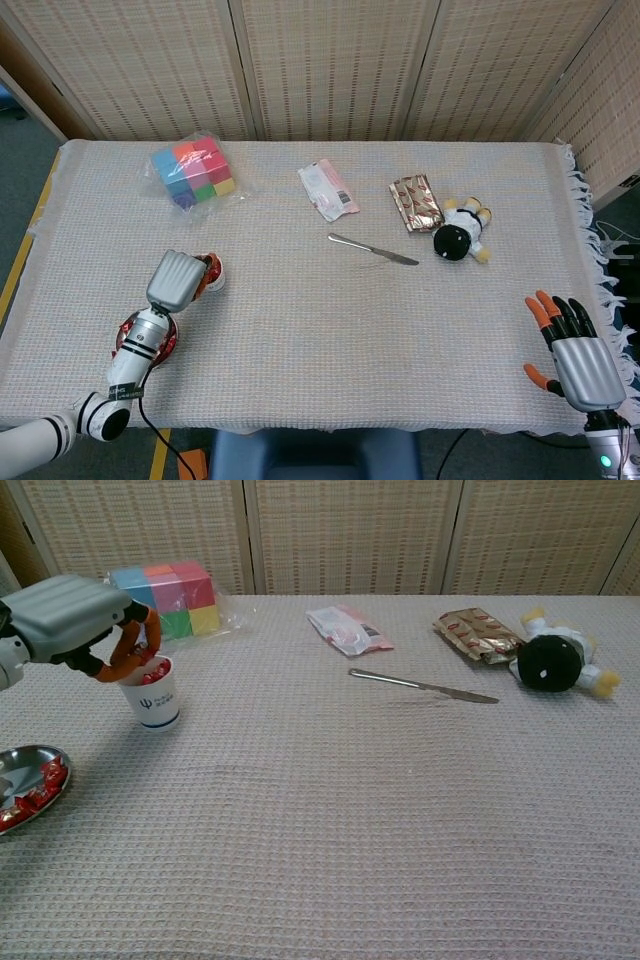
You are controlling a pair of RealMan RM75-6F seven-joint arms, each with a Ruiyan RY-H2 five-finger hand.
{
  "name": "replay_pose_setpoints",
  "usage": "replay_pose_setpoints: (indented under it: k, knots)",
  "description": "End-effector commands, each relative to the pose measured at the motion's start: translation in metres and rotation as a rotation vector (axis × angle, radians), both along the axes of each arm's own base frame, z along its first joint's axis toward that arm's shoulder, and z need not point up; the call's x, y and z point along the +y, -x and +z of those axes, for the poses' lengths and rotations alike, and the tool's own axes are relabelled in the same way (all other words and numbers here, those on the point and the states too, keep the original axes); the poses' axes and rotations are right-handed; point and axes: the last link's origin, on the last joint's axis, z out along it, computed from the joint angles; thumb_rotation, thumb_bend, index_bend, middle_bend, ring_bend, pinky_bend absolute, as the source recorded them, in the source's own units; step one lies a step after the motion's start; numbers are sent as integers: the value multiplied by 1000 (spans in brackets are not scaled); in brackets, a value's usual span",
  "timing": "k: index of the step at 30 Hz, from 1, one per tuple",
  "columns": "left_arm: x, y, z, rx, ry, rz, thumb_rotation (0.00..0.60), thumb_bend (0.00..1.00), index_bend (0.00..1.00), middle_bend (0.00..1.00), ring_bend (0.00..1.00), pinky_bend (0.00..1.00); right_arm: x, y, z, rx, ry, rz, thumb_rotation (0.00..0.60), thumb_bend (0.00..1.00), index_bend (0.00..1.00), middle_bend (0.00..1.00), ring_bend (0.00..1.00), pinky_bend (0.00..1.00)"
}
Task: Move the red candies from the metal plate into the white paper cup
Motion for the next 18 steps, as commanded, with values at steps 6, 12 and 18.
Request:
replay_pose_setpoints:
  k: [6, 12, 18]
  knots:
    - [1, 10, -6, 72, 38, 17, 600, 497, 452, 472, 884, 1000, -1, 0, -1, 3, 3, -2, 600, 115, 0, 0, 0, 0]
    - [-3, 5, -3, 63, 48, 3, 600, 488, 309, 325, 882, 1000, -1, 0, -2, 5, 3, -6, 600, 115, 0, 0, 0, 0]
    - [-6, 4, 1, 32, 44, 6, 600, 461, 222, 238, 881, 1000, 1, -1, 0, 0, 9, 4, 600, 115, 0, 0, 0, 0]
